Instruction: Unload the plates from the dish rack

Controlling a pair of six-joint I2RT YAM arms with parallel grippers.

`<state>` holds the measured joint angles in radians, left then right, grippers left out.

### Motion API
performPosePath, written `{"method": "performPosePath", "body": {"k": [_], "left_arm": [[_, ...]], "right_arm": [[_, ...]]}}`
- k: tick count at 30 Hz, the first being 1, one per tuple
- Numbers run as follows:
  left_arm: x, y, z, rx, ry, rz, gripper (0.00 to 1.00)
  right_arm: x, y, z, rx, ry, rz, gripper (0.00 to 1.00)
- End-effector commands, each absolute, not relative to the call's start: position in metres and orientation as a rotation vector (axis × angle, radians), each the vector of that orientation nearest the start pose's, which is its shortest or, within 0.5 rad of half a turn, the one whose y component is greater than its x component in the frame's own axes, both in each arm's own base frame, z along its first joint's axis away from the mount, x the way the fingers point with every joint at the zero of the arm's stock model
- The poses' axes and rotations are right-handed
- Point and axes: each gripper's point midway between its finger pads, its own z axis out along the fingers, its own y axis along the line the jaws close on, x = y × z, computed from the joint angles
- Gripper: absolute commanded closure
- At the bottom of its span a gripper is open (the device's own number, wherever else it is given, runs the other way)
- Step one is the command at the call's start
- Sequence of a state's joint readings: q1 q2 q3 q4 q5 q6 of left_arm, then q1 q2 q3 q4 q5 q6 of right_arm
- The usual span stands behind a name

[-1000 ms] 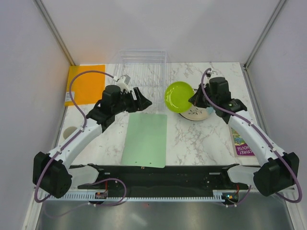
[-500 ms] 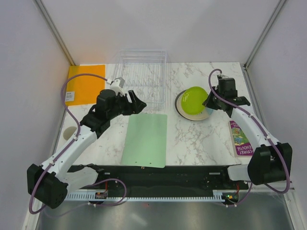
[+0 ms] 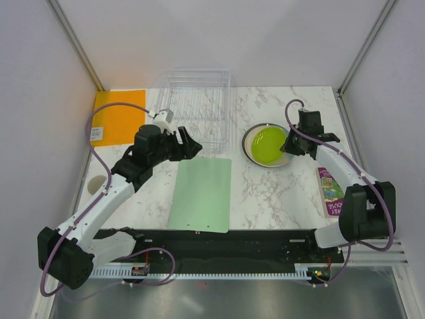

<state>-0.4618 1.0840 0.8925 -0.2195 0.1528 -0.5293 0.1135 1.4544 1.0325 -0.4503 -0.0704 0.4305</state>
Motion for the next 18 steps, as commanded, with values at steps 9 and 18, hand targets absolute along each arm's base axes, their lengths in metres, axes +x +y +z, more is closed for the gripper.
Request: {"method": "performPosePath", "body": {"k": [9, 18], "left_arm": [[0.303, -0.197, 0.214, 0.069, 2.084, -0.715, 0.22], [0.300, -0.190, 0.209, 0.093, 2.077, -0.668, 0.21]], "right_arm": [[0.375, 0.062, 0.108, 0.376, 2.423, 0.268, 0.37], [0.369, 0.044, 0.134, 0.370, 2.359, 0.162, 0.02]]}}
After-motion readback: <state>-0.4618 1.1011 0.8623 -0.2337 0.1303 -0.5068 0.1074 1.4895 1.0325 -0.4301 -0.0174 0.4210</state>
